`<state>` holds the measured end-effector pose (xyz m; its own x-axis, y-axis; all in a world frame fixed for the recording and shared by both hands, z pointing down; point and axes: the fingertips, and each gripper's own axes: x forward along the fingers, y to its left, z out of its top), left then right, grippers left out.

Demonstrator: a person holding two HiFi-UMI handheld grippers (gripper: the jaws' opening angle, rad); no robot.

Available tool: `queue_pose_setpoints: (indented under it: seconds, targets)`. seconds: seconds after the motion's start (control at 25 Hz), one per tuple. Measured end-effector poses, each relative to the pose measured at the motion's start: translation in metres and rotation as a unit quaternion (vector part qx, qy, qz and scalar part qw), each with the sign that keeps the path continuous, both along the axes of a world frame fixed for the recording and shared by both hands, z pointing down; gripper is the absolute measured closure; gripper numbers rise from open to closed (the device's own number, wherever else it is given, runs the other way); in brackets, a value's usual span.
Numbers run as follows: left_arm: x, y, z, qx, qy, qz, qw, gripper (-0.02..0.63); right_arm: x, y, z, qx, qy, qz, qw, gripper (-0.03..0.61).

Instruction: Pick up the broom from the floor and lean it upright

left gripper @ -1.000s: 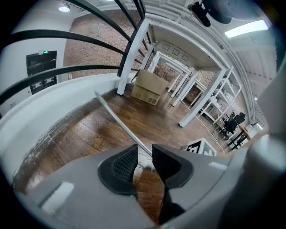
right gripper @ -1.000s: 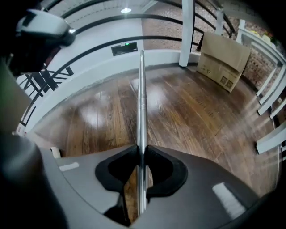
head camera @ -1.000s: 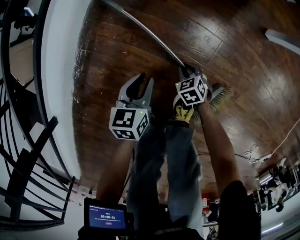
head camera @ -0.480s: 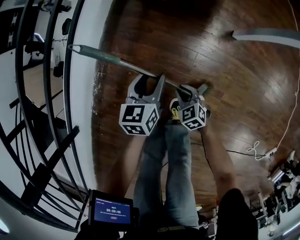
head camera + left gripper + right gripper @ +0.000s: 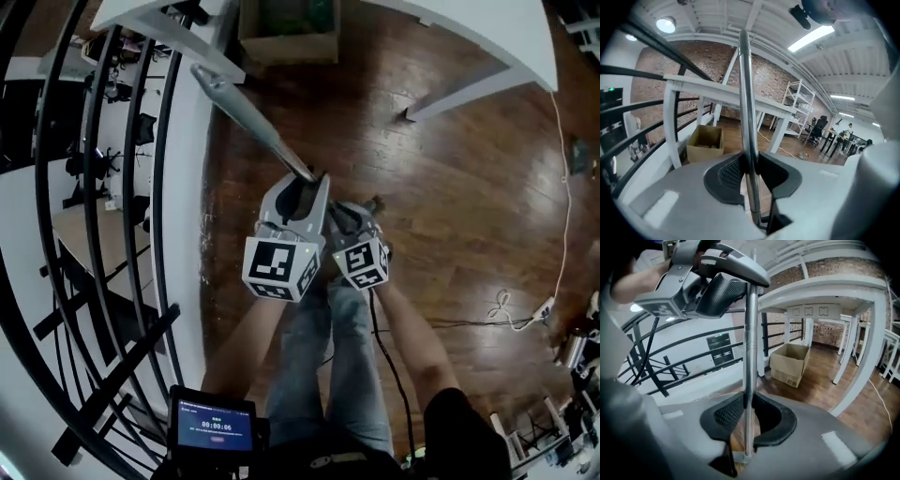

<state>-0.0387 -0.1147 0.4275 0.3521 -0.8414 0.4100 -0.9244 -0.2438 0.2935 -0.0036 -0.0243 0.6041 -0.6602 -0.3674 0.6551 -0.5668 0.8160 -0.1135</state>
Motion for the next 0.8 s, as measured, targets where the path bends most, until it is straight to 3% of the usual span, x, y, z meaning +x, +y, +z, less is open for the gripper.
queue_pose_setpoints:
  seconds: [0.12, 0.24, 0.44, 0.8]
  targets:
    - [0.042, -0.038, -0.015, 0.015, -0.022, 0.066, 0.9975, 0.514, 0.018, -0.039, -0.011, -0.007, -0.018, 0.054, 0.998, 0.500]
    - [0.071, -0.071, -0.001, 0.005, -0.044, 0.124, 0.9913, 0.511, 0.036, -0.074, 0.003, -0.021, -0.009, 0.110, 0.994, 0.500]
    - [0.097, -0.105, 0.038, -0.022, -0.052, 0.174, 0.9831, 0.514, 0.049, -0.104, 0.040, -0.056, -0.004, 0.160, 0.986, 0.499]
    - [0.101, -0.132, 0.095, -0.031, -0.045, 0.185, 0.9813, 0.514, 0.054, -0.129, 0.095, -0.071, 0.018, 0.199, 0.977, 0.499]
